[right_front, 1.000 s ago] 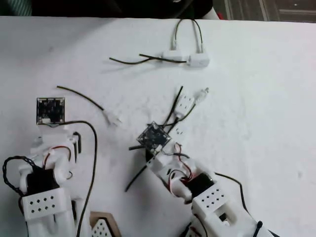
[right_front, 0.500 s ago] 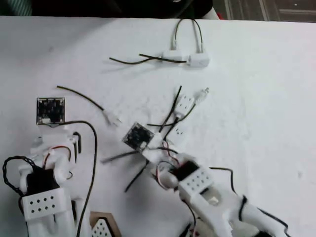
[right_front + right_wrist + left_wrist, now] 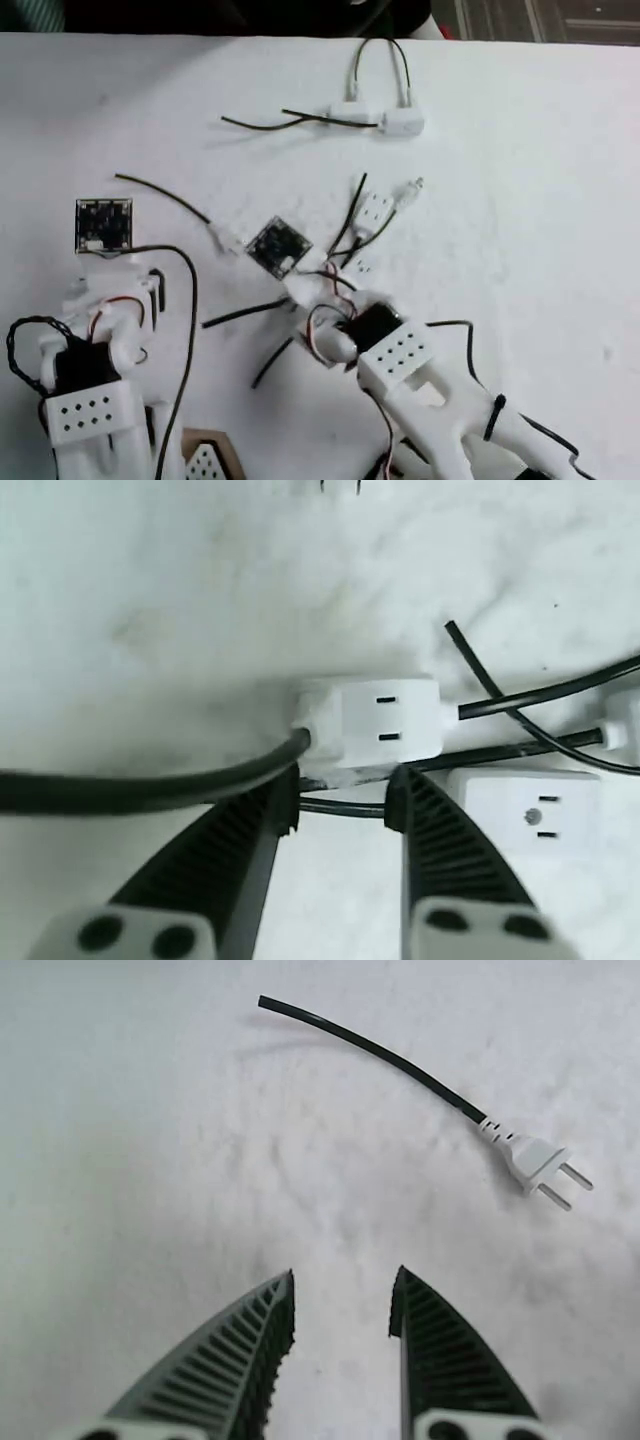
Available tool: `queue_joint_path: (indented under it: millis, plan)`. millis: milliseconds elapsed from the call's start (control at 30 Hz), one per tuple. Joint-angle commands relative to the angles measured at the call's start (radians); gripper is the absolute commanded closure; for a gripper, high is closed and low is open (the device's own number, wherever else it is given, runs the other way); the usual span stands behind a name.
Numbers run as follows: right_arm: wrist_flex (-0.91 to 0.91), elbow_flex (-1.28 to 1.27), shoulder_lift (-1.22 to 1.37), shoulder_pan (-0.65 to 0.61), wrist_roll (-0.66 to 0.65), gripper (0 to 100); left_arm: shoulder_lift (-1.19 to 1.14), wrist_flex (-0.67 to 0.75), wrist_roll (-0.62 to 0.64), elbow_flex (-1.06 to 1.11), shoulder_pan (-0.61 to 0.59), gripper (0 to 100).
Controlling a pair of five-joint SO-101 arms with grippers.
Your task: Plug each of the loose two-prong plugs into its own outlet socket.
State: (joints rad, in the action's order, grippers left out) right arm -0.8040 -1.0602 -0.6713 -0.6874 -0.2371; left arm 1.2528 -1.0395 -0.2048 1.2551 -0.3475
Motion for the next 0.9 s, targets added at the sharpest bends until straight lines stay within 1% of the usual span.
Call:
queue_joint_path:
  millis: [0,133,233,300,400,433,667,800,867]
  plan:
    - [-0.013,0.069,-0.019,-0.016,0.029,84.4,0.013,0.02,-0.011,-0.008,-0.007,83]
    - [-0.001,0.11,0.065,-0.047,0.038,84.6,0.013,0.02,-0.011,-0.008,-0.007,83]
    - [0.07,0.127,0.153,-0.044,0.069,85.3,0.013,0.02,-0.011,-0.008,-0.007,83]
    - [0.113,0.127,0.209,-0.044,0.069,89.6,0.013,0.02,-0.011,-0.008,-0.007,83]
    - [0.142,0.127,0.26,-0.042,0.068,99.0,0.013,0.02,-0.011,-0.008,-0.007,83]
    - [0.139,0.123,0.262,-0.041,0.068,97.8,0.013,0.02,-0.011,-0.008,-0.007,83]
    - [0.148,0.091,0.285,0.001,0.066,98.2,0.013,0.02,-0.011,-0.008,-0.007,83]
    - [0.199,0.068,0.369,0.001,0.061,98.2,0.013,0.02,-0.011,-0.008,-0.007,83]
    - [0.223,0.063,0.421,0.001,0.034,98.2,0.013,0.02,-0.011,-0.008,-0.007,83]
